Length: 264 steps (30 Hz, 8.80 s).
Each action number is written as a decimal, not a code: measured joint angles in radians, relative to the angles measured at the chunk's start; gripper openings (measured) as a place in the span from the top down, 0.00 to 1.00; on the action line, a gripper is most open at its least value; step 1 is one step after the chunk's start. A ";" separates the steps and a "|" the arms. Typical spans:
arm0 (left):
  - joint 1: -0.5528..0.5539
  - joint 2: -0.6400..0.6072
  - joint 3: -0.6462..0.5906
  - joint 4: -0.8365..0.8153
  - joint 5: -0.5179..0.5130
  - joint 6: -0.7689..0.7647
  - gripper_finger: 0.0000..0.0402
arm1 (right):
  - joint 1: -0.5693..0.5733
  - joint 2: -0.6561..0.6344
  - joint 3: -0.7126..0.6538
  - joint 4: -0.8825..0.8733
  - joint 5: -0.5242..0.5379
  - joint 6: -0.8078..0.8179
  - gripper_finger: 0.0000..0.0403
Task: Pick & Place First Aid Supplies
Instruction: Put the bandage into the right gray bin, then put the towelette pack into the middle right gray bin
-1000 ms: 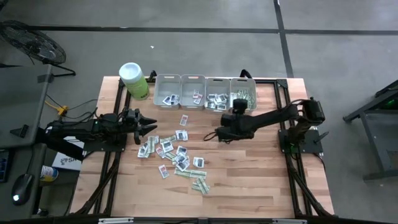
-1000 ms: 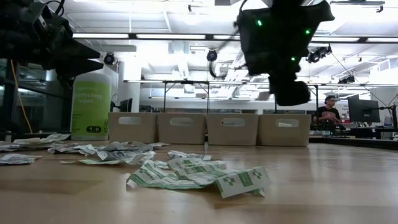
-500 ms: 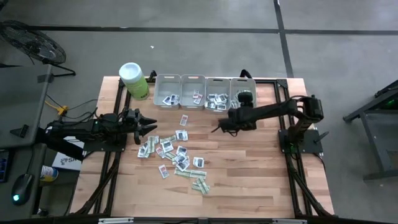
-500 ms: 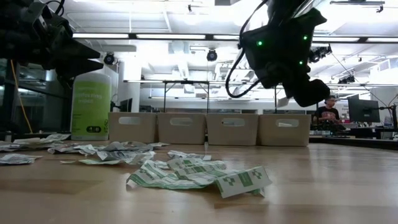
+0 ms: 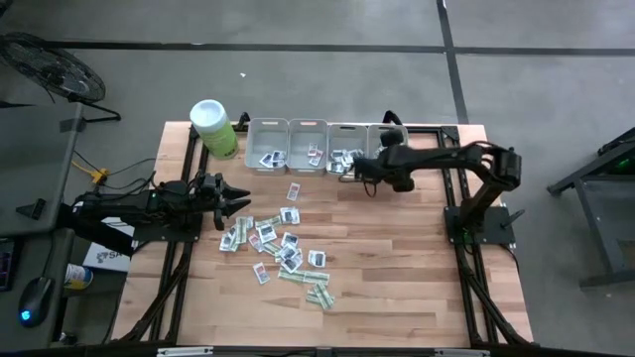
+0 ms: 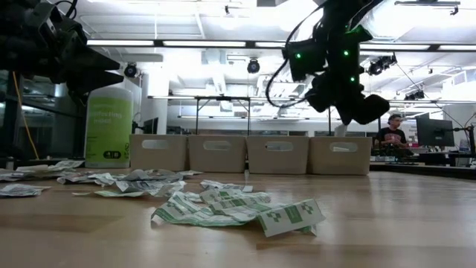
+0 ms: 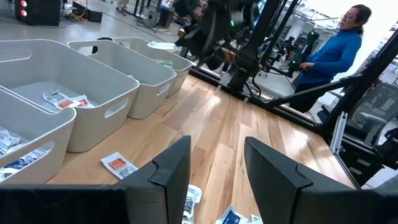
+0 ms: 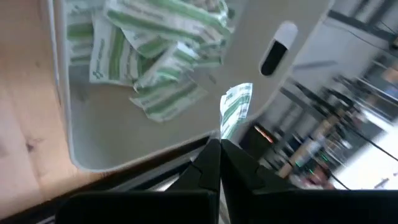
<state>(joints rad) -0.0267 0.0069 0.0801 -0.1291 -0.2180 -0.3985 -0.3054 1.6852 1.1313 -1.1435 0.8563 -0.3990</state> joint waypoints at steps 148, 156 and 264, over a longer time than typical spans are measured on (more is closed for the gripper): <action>0.000 0.000 0.000 0.000 0.000 0.000 0.63 | 0.515 0.397 0.005 1.152 -0.812 0.427 0.80; 0.000 0.000 0.000 0.000 0.000 0.000 0.63 | 0.516 0.395 0.005 1.101 -0.818 0.497 0.89; 0.000 0.000 0.000 0.000 0.000 0.000 0.63 | -0.130 -0.045 -0.266 1.232 -0.478 0.537 1.00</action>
<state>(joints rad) -0.0265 0.0071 0.0800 -0.1291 -0.2180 -0.3983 -0.4352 1.6398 0.8654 0.0883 0.3784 0.1376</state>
